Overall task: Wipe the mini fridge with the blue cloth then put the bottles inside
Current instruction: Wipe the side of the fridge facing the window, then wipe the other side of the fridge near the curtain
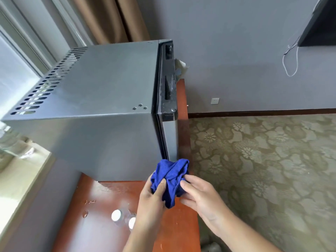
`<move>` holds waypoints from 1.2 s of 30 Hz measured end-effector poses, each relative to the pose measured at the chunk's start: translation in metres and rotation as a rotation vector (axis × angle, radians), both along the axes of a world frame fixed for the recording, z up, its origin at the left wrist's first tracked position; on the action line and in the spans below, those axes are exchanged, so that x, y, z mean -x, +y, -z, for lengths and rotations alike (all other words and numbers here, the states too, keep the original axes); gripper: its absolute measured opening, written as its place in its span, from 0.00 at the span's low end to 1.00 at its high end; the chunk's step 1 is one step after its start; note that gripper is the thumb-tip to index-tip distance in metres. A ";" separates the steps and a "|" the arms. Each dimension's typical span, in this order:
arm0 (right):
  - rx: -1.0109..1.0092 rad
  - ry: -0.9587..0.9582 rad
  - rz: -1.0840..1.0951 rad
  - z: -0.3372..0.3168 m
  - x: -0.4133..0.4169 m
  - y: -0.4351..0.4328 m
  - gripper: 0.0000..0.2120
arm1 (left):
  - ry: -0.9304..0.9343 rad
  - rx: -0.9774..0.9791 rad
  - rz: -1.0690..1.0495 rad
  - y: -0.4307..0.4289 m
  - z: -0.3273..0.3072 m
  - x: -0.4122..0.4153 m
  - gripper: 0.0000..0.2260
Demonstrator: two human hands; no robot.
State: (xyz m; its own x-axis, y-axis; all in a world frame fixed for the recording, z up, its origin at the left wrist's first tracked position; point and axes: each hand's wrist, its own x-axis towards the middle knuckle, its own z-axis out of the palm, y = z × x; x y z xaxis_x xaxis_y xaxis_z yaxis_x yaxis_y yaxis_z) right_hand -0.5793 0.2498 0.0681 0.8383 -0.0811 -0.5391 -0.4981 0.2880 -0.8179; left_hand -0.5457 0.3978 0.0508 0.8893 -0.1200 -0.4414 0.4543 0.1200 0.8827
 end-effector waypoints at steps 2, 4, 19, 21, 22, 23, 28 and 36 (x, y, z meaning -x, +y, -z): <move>-0.044 0.014 -0.001 0.001 0.000 -0.010 0.13 | -0.030 0.012 -0.016 -0.007 -0.002 0.012 0.15; -0.103 0.005 0.006 0.003 -0.005 -0.025 0.18 | -0.077 -0.009 0.000 -0.019 -0.007 0.018 0.19; 0.154 -0.033 -0.027 0.025 -0.097 -0.297 0.53 | -0.202 -0.319 0.078 -0.316 -0.001 -0.055 0.17; 0.158 -0.043 -0.011 0.018 -0.112 -0.327 0.55 | -0.267 -0.357 0.101 -0.347 -0.018 -0.074 0.16; 0.146 -0.044 -0.011 0.013 -0.123 -0.340 0.53 | -0.288 -0.363 0.094 -0.359 -0.026 -0.085 0.16; 0.130 -0.057 -0.009 0.009 -0.135 -0.351 0.48 | -0.300 -0.357 0.079 -0.367 -0.030 -0.095 0.17; 0.194 -0.021 -0.055 0.012 -0.194 -0.394 0.29 | -0.278 -0.216 0.019 -0.385 -0.020 -0.147 0.18; 0.181 -0.018 -0.183 0.021 -0.336 -0.436 0.26 | 0.123 0.107 -0.240 -0.407 0.049 -0.272 0.33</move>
State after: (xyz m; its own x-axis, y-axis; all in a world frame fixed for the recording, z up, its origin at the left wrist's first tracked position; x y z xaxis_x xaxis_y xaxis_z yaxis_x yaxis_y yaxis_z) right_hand -0.2436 -0.1857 0.0471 0.8571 -0.0209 -0.5148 -0.5137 0.0419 -0.8569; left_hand -0.2733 -0.0089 0.0022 0.8387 0.0354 -0.5435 0.5042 0.3266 0.7994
